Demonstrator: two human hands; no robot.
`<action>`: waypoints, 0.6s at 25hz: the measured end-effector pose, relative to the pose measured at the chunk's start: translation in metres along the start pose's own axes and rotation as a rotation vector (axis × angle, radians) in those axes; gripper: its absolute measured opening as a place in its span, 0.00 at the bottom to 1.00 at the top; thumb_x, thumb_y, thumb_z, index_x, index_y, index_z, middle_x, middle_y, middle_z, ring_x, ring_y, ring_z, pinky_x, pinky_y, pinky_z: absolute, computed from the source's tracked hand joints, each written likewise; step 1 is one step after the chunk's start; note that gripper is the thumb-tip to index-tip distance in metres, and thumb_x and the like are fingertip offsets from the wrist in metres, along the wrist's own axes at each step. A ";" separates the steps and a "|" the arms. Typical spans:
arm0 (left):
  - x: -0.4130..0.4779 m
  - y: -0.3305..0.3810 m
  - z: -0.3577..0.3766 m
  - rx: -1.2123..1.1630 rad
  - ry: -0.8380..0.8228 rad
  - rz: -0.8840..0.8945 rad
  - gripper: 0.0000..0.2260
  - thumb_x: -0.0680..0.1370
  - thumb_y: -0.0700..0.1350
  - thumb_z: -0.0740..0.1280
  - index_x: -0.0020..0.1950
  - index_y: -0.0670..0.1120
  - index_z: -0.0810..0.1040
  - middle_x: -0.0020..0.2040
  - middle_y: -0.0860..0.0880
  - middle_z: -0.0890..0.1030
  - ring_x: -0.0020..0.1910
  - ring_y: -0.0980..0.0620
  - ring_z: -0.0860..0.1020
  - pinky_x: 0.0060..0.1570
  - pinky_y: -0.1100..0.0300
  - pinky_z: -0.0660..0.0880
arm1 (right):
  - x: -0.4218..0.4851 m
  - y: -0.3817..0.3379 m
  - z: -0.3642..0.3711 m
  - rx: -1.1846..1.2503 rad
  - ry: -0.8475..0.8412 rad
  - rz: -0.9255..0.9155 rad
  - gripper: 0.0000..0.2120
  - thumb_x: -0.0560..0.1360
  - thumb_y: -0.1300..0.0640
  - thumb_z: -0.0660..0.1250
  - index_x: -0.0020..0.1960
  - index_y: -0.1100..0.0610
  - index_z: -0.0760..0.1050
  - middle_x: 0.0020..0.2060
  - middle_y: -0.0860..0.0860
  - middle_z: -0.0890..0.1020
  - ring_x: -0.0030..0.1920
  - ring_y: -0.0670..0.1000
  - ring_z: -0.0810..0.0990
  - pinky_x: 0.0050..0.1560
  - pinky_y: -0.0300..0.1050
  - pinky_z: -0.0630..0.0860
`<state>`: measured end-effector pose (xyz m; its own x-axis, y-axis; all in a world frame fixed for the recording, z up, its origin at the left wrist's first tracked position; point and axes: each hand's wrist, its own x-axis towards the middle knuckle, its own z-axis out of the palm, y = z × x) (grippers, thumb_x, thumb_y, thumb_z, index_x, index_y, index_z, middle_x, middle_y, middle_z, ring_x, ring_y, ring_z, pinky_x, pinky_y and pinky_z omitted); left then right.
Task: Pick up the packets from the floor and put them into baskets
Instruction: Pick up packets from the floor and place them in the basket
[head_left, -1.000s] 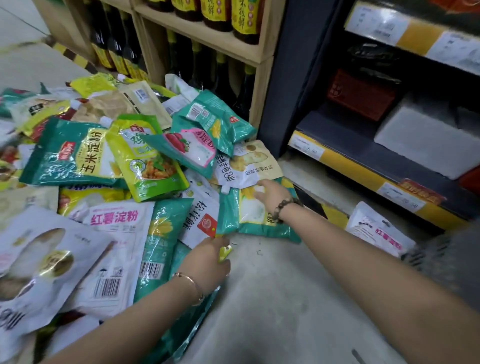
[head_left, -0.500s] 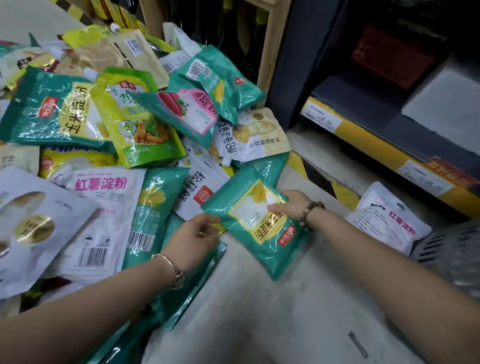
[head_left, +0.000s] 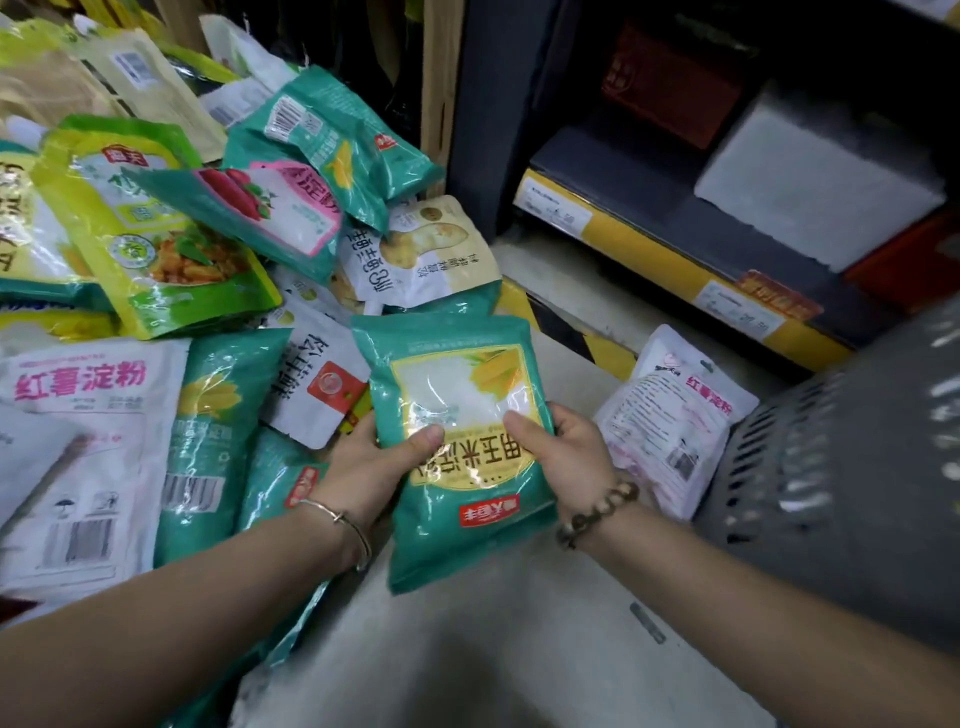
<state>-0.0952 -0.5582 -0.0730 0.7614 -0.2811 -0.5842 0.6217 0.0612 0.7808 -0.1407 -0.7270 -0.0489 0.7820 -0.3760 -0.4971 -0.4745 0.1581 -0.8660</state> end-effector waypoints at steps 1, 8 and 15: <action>0.000 0.003 0.006 0.000 0.006 0.019 0.25 0.56 0.51 0.75 0.52 0.49 0.78 0.43 0.47 0.85 0.38 0.48 0.84 0.34 0.58 0.79 | -0.004 0.002 -0.001 0.067 0.026 0.051 0.02 0.72 0.60 0.70 0.41 0.56 0.79 0.40 0.58 0.84 0.40 0.58 0.83 0.46 0.55 0.80; 0.006 0.005 0.027 -0.009 0.093 -0.030 0.07 0.71 0.36 0.72 0.45 0.45 0.78 0.32 0.49 0.84 0.27 0.52 0.81 0.21 0.63 0.74 | 0.029 0.018 -0.037 -0.169 0.197 0.114 0.13 0.76 0.50 0.64 0.52 0.59 0.79 0.48 0.53 0.83 0.49 0.52 0.81 0.44 0.43 0.77; 0.012 0.000 0.011 0.064 0.129 -0.037 0.06 0.71 0.35 0.71 0.46 0.44 0.79 0.41 0.41 0.84 0.39 0.41 0.82 0.42 0.46 0.79 | 0.106 0.052 -0.115 -1.120 0.392 0.240 0.35 0.76 0.42 0.58 0.76 0.48 0.44 0.76 0.52 0.43 0.76 0.54 0.43 0.71 0.64 0.47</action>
<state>-0.0882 -0.5719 -0.0775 0.7581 -0.1562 -0.6332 0.6399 -0.0095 0.7684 -0.1291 -0.8631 -0.1402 0.5425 -0.7273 -0.4204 -0.8294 -0.5433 -0.1303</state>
